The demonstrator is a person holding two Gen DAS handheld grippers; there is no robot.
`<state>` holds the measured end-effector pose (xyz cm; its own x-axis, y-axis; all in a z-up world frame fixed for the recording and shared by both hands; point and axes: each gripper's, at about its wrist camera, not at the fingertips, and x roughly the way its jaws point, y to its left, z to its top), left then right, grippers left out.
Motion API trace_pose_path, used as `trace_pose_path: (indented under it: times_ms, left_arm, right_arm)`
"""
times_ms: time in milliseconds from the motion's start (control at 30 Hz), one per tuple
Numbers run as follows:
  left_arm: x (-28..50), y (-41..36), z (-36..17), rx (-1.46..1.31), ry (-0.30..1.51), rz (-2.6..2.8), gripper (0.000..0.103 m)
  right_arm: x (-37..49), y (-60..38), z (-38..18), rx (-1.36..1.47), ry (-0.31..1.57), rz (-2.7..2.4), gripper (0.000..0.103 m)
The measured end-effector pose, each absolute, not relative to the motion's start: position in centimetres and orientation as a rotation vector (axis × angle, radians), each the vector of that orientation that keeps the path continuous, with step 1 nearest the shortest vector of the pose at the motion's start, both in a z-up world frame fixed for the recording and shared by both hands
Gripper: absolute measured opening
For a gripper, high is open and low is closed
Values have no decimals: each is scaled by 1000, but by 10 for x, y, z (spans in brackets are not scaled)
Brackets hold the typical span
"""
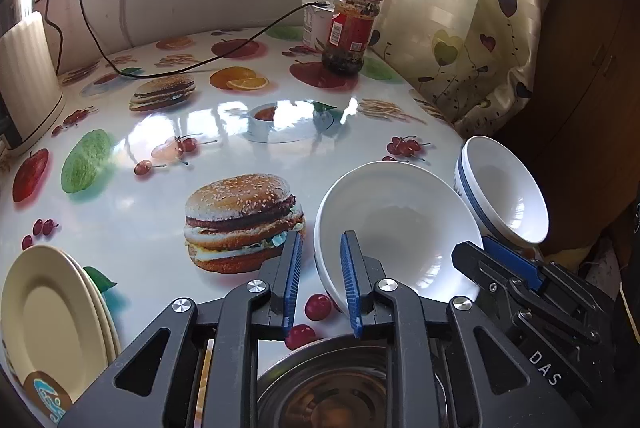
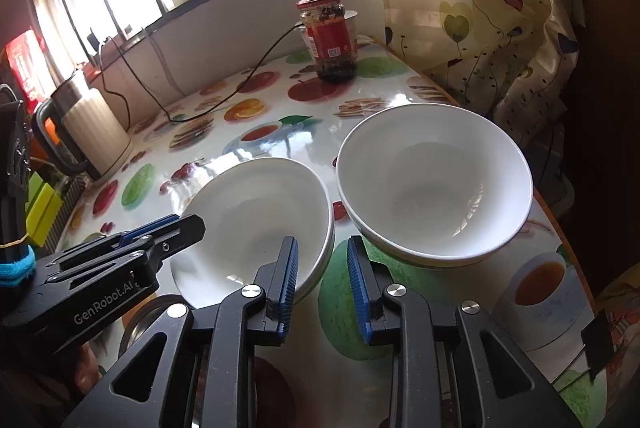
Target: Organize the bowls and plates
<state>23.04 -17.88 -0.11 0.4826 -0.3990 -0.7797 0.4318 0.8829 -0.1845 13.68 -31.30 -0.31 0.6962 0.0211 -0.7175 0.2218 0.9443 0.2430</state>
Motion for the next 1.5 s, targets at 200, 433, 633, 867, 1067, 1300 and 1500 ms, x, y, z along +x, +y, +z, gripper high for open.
trace_pose_path:
  times_ms: [200, 433, 633, 867, 1067, 1300, 1500]
  left_arm:
    - [232, -180, -3, 46, 944, -498, 16]
    - [232, -184, -4, 55, 945, -507, 11]
    - [232, -184, -4, 57, 944, -507, 11]
    - [231, -185, -4, 53, 941, -511, 11]
    - [227, -186, 2, 49, 924, -512, 11]
    - [219, -179, 16, 34, 888, -516, 11]
    - [209, -170, 26, 21, 866, -516, 11]
  right_arm:
    - [137, -313, -3, 331, 794, -113, 21]
    - [138, -313, -4, 337, 795, -107, 17]
    - [139, -313, -4, 336, 795, -106, 17]
    - [138, -315, -2, 349, 778, -115, 16]
    - [134, -315, 3, 348, 763, -119, 16]
    - [127, -311, 14, 346, 739, -115, 16]
    - [119, -304, 26, 334, 719, -107, 16]
